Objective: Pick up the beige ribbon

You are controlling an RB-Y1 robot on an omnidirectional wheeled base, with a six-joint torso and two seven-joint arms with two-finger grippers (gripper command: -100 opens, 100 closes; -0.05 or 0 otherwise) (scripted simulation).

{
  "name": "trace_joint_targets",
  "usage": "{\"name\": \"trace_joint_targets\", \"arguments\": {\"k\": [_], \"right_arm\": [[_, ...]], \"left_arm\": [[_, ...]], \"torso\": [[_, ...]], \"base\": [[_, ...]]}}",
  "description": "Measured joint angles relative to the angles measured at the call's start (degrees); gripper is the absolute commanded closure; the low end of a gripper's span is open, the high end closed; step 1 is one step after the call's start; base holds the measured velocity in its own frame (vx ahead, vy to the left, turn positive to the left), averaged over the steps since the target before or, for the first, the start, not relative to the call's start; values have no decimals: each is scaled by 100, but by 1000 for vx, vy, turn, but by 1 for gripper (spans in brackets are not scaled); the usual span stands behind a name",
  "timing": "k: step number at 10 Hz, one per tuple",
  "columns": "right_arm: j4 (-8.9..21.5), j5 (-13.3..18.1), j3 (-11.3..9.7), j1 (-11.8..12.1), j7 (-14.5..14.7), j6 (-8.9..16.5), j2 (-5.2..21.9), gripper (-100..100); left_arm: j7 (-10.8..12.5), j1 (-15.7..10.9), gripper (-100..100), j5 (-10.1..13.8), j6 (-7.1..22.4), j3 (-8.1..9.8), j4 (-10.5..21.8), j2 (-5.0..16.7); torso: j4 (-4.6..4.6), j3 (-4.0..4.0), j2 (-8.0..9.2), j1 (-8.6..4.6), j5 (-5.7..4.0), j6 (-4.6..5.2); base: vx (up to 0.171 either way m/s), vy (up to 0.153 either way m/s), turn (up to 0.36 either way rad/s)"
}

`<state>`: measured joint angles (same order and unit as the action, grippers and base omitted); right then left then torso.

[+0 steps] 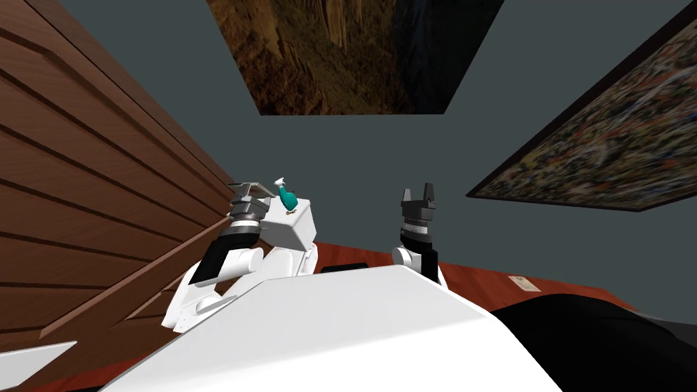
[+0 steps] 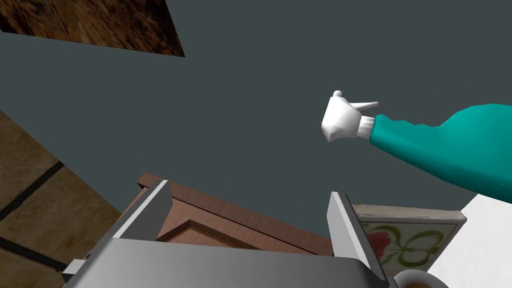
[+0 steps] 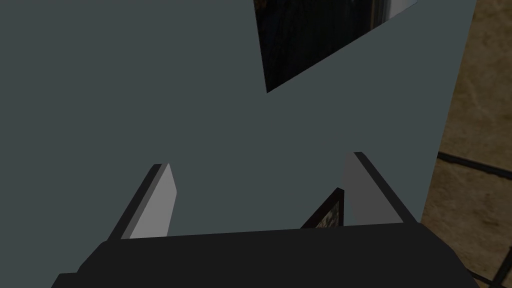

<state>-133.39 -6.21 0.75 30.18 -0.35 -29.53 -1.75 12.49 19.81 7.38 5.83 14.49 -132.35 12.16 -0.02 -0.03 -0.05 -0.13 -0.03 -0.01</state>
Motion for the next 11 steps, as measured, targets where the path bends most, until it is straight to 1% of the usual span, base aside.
{"name": "trace_joint_targets", "arguments": {"k": [1,2,3,4,5,6,7,8,9,10,11], "right_arm": [[0,0,0,0,0,0,0,0],[0,0,0,0,0,0,0,0],[0,0,0,0,0,0,0,0],[0,0,0,0,0,0,0,0],[0,0,0,0,0,0,0,0],[0,0,0,0,0,0,0,0],[0,0,0,0,0,0,0,0],[0,0,0,0,0,0,0,0],[0,0,0,0,0,0,0,0],[0,0,0,0,0,0,0,0],[0,0,0,0,0,0,0,0]], "left_arm": [[115,-102,-100,116,153,162,51,61],[193,-153,-100,173,307,243,66,79],[212,-201,-100,179,456,262,79,78],[298,-321,-100,265,654,405,86,112],[370,-382,-100,314,840,481,117,127],[481,-524,-100,409,1033,636,179,169],[574,-528,-100,487,1212,740,171,203],[691,-617,-100,584,1378,893,205,228],[766,-666,-100,627,1529,971,236,230],[798,-676,-100,658,1655,1009,258,254],[899,-747,-100,756,1789,1162,289,293]], "torso": [[0,-1,-2,-2,0,2],[0,0,0,1,0,0],[1,2,3,7,2,0],[1,2,3,3,1,2],[0,1,2,4,1,0],[0,0,-1,0,0,2],[0,0,-1,1,0,-1],[0,-1,-2,0,0,2],[-1,-1,-1,1,0,-1],[0,1,2,7,2,-2],[0,1,2,6,1,1]], "base": [[15,-31,-50],[4,-12,3],[6,-30,-102],[11,-27,-61],[19,-40,-119],[22,-33,-57],[23,-37,-114],[21,-32,-53],[10,-15,17],[15,-23,-112],[17,-25,-60]]}}
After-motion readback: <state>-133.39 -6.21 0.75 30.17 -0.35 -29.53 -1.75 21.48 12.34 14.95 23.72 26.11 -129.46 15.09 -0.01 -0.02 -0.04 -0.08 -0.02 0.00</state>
